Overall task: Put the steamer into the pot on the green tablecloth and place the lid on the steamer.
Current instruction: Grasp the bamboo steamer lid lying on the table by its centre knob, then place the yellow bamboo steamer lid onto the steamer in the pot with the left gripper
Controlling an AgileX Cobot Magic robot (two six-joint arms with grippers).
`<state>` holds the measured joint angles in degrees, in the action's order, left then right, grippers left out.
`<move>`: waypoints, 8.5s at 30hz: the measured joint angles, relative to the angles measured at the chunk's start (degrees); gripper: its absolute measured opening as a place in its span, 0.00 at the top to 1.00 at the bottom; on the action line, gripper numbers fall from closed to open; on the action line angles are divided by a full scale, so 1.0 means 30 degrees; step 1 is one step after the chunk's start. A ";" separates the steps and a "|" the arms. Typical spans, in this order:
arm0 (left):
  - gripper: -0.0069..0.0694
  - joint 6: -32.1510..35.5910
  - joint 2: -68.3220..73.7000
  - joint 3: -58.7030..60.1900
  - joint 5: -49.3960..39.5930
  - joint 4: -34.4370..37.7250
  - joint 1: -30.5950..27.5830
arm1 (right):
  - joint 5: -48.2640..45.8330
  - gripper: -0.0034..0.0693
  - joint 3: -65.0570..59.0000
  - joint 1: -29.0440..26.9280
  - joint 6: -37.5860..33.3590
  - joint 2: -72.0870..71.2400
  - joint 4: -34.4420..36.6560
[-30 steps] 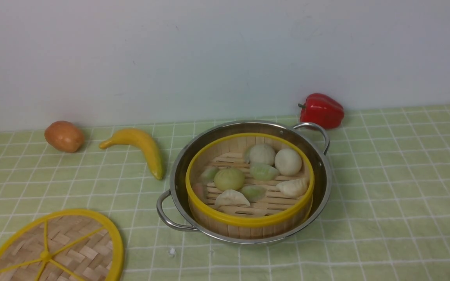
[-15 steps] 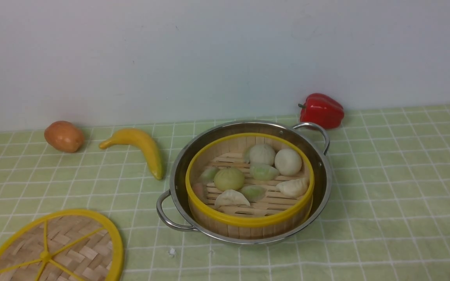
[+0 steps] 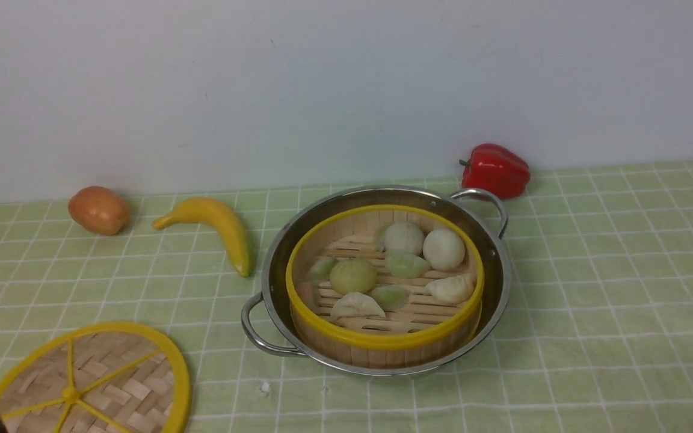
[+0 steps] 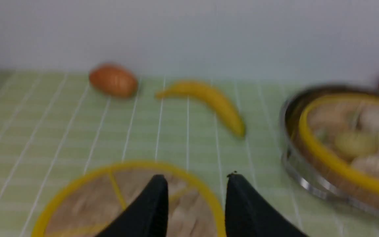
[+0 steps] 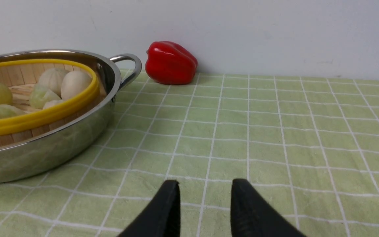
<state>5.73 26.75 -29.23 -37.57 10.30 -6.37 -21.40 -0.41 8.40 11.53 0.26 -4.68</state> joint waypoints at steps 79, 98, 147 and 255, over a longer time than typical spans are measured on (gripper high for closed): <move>0.75 0.8840 2.0308 -1.8191 -0.8843 -0.0420 0.5627 | 0.0000 0.62 -0.0037 0.0000 0.0000 -0.0005 0.0000; 0.75 0.8772 2.8181 -2.4566 -0.8513 -0.2501 1.1947 | 0.0000 0.62 -0.0037 0.0000 0.0000 -0.0005 -0.0049; 0.75 0.8259 3.0894 -2.6670 -0.9854 -0.2132 1.2041 | 0.0000 0.62 -0.0037 0.0000 0.0000 -0.0005 -0.0049; 0.75 0.5660 3.1599 -2.6756 -0.9111 -0.0434 1.1188 | 0.0000 0.62 -0.0037 0.0000 0.0000 -0.0005 0.0006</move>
<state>22.71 121.55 -109.50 -64.90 8.99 27.19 -21.40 -0.52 8.40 11.53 0.24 -4.66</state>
